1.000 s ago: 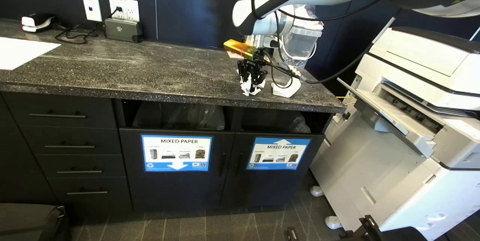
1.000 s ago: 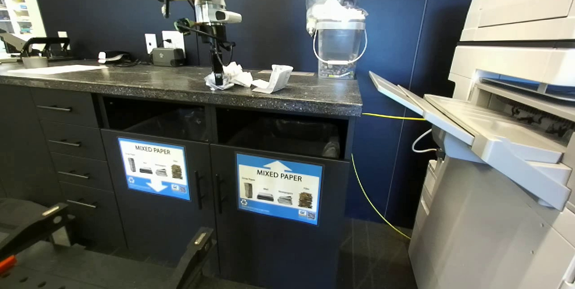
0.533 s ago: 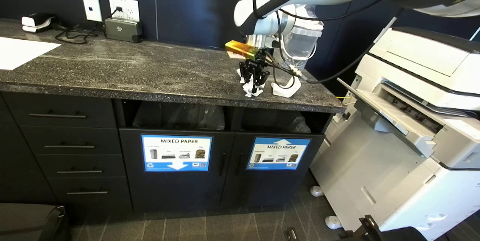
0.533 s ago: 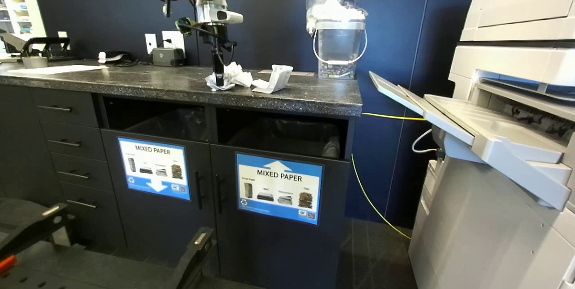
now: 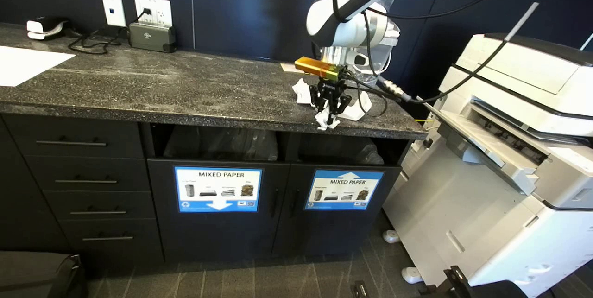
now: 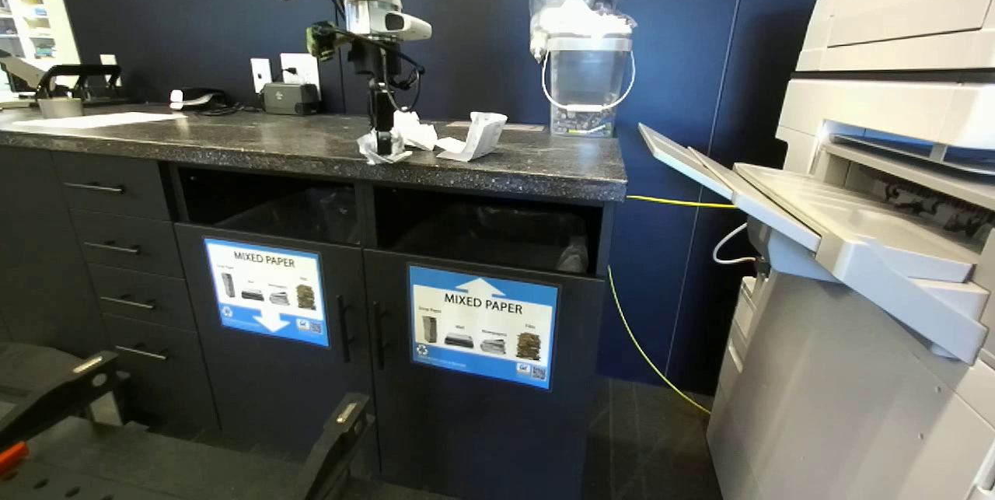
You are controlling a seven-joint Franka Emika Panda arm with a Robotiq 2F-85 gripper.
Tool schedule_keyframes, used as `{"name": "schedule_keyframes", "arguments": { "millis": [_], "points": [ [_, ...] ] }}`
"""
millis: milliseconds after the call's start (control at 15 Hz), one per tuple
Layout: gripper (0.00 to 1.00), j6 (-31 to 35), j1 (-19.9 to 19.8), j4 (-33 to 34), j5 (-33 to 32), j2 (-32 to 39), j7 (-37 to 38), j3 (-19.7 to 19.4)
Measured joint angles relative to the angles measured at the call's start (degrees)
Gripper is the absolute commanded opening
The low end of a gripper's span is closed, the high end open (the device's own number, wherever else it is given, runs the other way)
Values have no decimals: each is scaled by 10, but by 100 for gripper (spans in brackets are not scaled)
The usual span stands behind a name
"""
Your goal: Put one piece of paper in the right bin
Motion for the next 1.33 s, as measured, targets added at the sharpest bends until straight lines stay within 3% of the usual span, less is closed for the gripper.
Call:
{"name": "schedule_keyframes", "arguments": {
  "millis": [1000,1133,1333],
  "points": [
    [15,419,-6,-500,-10,-220,-224,7],
    [15,464,-3,-572,-86,-248,-221,-12],
    [16,522,38,-644,-240,-284,-212,-118]
  ]
}}
